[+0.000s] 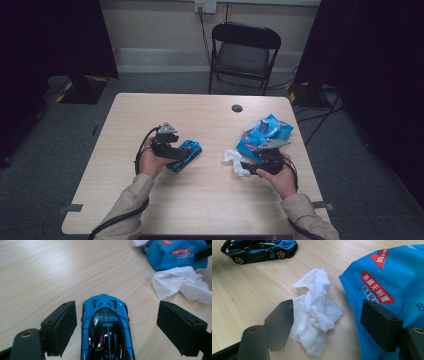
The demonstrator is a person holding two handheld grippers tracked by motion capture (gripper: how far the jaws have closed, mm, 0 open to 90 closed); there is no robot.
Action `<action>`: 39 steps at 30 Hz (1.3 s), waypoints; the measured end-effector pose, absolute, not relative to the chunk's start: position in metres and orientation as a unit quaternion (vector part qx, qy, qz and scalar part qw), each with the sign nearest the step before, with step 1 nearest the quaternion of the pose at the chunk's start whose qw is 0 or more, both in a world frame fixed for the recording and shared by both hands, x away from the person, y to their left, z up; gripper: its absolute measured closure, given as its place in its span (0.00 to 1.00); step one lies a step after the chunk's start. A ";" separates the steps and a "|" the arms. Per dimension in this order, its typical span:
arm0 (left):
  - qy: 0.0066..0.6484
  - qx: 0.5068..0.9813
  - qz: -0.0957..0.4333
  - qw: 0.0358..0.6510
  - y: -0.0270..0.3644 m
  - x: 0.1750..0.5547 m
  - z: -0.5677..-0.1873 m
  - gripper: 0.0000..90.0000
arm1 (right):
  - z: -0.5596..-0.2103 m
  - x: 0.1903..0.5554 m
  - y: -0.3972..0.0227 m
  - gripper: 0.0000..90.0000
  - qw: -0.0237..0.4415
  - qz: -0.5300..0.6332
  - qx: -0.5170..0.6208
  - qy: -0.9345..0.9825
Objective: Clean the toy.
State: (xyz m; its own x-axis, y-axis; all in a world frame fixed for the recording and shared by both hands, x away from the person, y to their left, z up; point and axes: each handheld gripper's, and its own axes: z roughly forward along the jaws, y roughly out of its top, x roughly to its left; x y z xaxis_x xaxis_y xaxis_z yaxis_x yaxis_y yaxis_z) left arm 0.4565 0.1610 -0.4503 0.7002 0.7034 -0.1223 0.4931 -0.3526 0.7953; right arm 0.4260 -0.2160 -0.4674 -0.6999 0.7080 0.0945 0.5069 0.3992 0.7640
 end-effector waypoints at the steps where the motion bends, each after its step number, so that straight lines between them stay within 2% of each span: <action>1: 0.366 0.813 0.120 0.436 0.162 0.455 -0.450 0.17 | -0.467 0.425 -0.217 0.28 0.123 0.409 0.366 0.827; 16: 0.372 0.809 0.121 0.439 0.189 0.437 -0.446 0.13 | -0.466 0.417 -0.224 0.22 0.120 0.417 0.359 0.826; 20: 0.370 0.809 0.125 0.439 0.196 0.433 -0.445 0.09 | -0.467 0.415 -0.228 0.22 0.114 0.416 0.359 0.828; 39: 0.372 0.807 0.129 0.439 0.222 0.410 -0.449 0.08 | -0.468 0.406 -0.243 0.17 0.100 0.420 0.353 0.830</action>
